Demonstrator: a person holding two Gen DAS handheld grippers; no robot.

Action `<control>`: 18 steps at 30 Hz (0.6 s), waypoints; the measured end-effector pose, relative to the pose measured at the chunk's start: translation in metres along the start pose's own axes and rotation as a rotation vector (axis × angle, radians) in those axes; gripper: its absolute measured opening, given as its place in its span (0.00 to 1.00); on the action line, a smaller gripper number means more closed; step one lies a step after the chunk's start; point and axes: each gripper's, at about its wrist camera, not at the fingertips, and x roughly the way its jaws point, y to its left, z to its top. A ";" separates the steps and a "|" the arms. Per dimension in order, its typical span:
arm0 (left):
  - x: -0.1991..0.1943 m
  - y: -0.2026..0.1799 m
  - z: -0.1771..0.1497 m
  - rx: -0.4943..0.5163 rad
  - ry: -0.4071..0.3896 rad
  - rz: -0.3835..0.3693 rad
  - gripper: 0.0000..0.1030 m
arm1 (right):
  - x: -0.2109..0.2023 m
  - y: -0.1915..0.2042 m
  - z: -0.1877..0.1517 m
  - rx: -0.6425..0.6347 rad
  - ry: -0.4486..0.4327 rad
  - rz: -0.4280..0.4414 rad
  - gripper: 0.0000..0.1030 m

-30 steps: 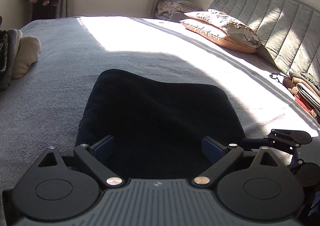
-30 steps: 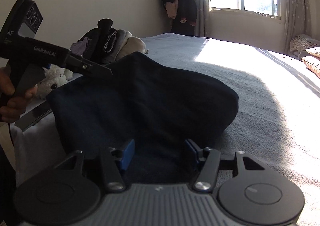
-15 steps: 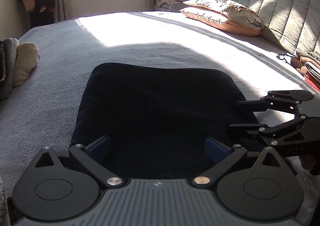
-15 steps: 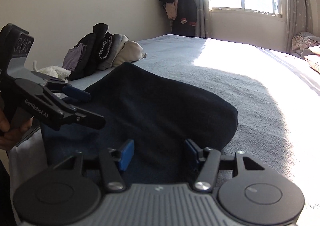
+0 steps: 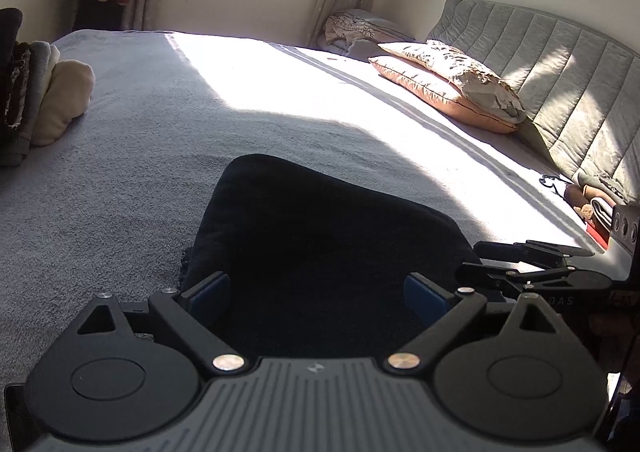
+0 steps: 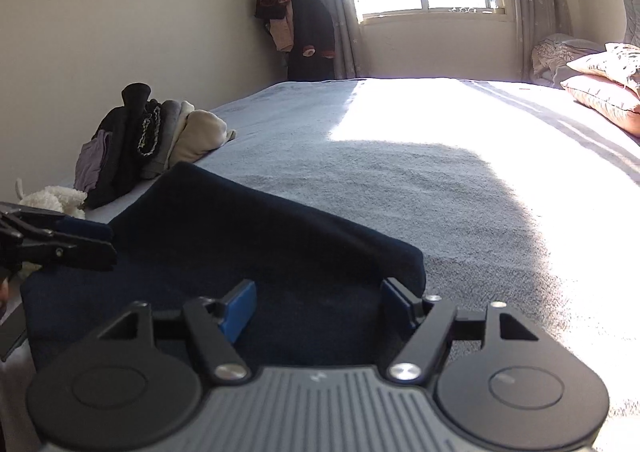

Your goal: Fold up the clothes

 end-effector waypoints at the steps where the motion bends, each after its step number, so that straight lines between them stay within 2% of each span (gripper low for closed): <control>1: -0.004 0.011 0.001 -0.060 -0.014 -0.006 0.94 | -0.004 -0.005 -0.001 0.040 0.017 0.009 0.76; 4: -0.007 0.026 0.003 -0.156 -0.017 0.021 0.95 | -0.016 -0.028 -0.009 0.190 0.075 0.044 0.77; 7: -0.002 0.038 0.002 -0.215 0.021 0.073 0.95 | -0.024 -0.053 -0.022 0.345 0.107 0.085 0.77; 8: 0.000 0.042 0.001 -0.241 0.035 0.069 0.95 | -0.026 -0.061 -0.026 0.395 0.114 0.101 0.77; 11: 0.011 0.049 -0.004 -0.309 0.108 0.023 0.95 | -0.024 -0.068 -0.027 0.483 0.109 0.171 0.80; 14: 0.025 0.047 -0.011 -0.314 0.186 0.010 0.96 | -0.021 -0.068 -0.028 0.539 0.118 0.241 0.80; 18: 0.025 0.043 -0.013 -0.307 0.191 -0.004 0.98 | -0.022 -0.064 -0.030 0.539 0.125 0.263 0.80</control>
